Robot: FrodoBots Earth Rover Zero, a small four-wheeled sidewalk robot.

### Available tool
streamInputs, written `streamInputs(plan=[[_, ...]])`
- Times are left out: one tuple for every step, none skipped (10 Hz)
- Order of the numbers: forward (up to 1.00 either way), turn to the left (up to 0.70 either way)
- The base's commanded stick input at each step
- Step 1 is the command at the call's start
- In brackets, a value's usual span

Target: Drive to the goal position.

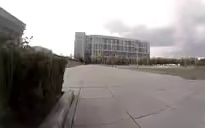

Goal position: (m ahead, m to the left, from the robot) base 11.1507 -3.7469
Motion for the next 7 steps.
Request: streamInputs(plan=[[0.45, 0.0], [0.45, 0.0], [0.45, 0.0], [0.45, 0.0], [0.45, 0.0], [0.45, 0.0], [0.45, 0.0]])
